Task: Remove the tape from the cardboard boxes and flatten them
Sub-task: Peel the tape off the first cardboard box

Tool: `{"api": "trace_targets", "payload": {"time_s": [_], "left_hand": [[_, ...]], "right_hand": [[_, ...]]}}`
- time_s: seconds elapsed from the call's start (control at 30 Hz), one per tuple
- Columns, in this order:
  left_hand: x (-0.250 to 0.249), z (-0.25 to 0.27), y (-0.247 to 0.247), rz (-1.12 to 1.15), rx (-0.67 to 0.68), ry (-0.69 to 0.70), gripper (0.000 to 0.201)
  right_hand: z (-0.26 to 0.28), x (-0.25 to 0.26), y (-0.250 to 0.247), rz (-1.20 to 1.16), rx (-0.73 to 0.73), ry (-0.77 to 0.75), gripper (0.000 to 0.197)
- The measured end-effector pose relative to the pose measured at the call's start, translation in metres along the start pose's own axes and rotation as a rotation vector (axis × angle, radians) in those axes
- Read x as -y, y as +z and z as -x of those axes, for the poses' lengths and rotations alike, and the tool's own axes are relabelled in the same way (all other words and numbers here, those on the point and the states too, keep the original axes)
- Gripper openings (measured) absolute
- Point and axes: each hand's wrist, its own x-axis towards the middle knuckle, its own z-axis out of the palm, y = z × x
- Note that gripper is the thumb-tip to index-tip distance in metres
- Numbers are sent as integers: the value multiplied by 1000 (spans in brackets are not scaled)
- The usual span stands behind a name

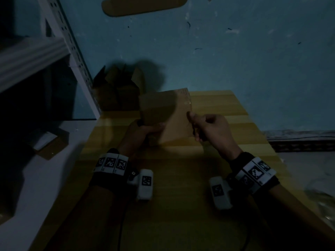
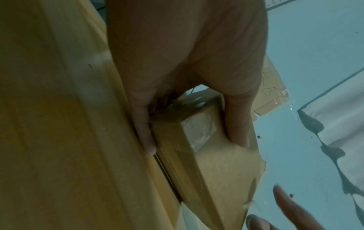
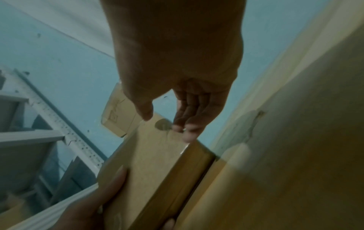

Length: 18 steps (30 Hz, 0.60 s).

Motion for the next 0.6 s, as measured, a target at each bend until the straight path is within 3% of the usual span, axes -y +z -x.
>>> {"api": "trace_targets", "payload": {"time_s": [0.2,0.27,0.37,0.6], "left_hand": [[1,2,5,-10,5,22,62],[3,0,4,-12,7,32,61],[1,0,3,4,33,29,45],[1,-2,2,11,30,22,62]], "right_hand": [[-4,-3,4,200,-38,-66,50],[-7,-6,2,185,-17,-72,45],[-10,-11,-2,143,33,-91,39],[-6,-13,-2,-16,103,-111,26]]}}
